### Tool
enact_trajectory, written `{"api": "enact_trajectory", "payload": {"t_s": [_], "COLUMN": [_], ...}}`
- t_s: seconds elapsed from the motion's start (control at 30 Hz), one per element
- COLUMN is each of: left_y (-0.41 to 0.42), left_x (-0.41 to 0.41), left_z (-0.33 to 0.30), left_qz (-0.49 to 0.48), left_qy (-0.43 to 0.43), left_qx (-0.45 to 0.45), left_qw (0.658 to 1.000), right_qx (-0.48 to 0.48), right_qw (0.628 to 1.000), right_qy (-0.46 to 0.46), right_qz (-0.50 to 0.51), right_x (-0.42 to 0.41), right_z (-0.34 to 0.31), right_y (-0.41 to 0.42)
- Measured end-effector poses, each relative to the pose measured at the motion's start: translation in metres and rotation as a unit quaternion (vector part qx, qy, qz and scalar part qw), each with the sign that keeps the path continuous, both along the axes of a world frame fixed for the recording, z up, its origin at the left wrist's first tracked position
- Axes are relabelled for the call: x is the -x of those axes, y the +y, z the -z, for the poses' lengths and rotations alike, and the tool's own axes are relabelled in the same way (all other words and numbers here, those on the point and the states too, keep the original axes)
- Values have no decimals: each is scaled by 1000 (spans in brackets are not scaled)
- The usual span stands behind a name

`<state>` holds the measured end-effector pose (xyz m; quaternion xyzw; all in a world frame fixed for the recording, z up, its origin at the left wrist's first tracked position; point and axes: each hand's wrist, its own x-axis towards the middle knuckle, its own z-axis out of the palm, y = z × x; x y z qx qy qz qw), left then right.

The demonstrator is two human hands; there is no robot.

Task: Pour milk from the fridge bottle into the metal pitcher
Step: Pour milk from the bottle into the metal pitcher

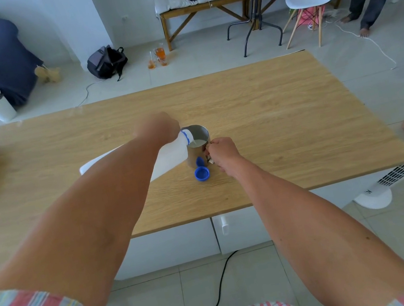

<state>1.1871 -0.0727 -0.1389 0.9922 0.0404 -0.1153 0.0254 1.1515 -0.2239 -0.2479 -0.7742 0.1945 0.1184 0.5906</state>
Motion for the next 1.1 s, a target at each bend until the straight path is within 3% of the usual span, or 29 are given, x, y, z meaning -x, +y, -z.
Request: {"api": "enact_trajectory", "payload": {"t_s": [1.1], "left_y": [-2], "left_x": [2], "left_z": [-3], "left_qz": [2], "left_qy": [8], "left_qx": [-3], "left_qw": [1000], "right_qx": [-4], "right_qw": [1000], "right_qy": [10], "right_qz": [-1], "right_x": [0], "right_z": [-2], "right_y": [-1]}}
